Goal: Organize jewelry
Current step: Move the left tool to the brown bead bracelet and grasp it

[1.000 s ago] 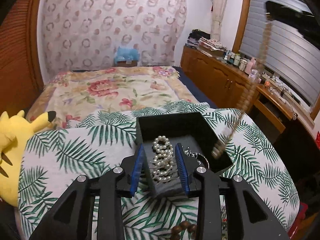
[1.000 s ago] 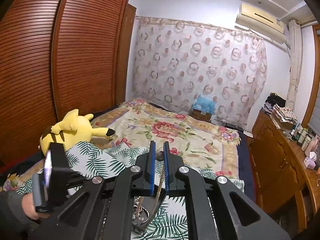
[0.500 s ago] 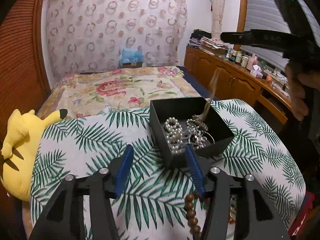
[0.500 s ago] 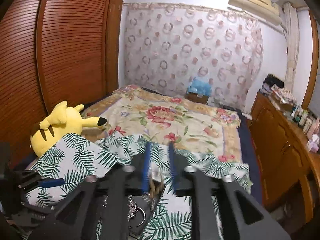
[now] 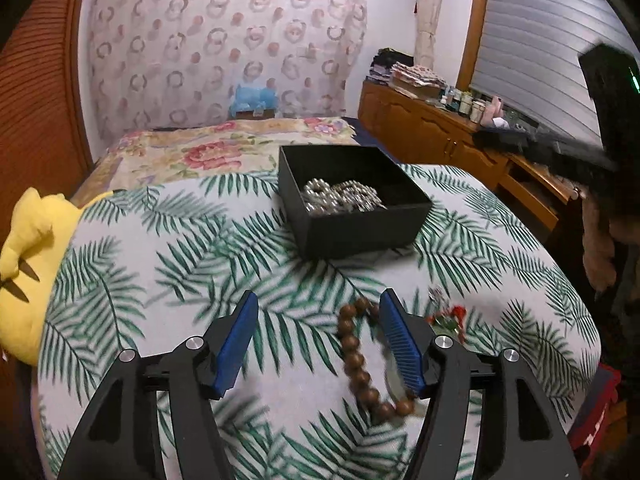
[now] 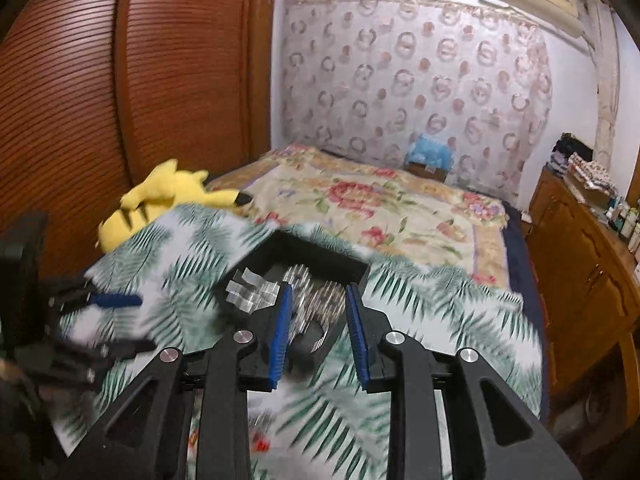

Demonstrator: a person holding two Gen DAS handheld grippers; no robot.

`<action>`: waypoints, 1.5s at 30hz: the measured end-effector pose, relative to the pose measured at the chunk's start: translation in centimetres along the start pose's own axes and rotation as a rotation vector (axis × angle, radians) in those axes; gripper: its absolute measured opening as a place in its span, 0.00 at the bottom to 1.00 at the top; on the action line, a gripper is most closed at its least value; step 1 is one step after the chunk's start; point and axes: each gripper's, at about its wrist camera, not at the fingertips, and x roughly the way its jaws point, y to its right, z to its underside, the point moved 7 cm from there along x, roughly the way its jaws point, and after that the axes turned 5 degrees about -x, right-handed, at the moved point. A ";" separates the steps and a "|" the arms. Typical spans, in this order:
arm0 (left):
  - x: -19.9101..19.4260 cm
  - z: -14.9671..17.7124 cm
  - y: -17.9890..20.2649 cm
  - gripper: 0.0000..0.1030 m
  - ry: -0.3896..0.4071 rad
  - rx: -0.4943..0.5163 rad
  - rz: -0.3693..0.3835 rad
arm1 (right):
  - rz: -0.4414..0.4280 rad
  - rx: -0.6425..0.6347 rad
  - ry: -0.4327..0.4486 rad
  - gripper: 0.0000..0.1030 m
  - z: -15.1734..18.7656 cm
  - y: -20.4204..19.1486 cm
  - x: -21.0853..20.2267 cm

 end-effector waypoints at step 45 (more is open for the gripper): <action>2.6 5.9 6.9 0.34 -0.123 0.185 -0.055 | -0.032 0.063 -0.085 0.45 14.7 -6.7 -1.7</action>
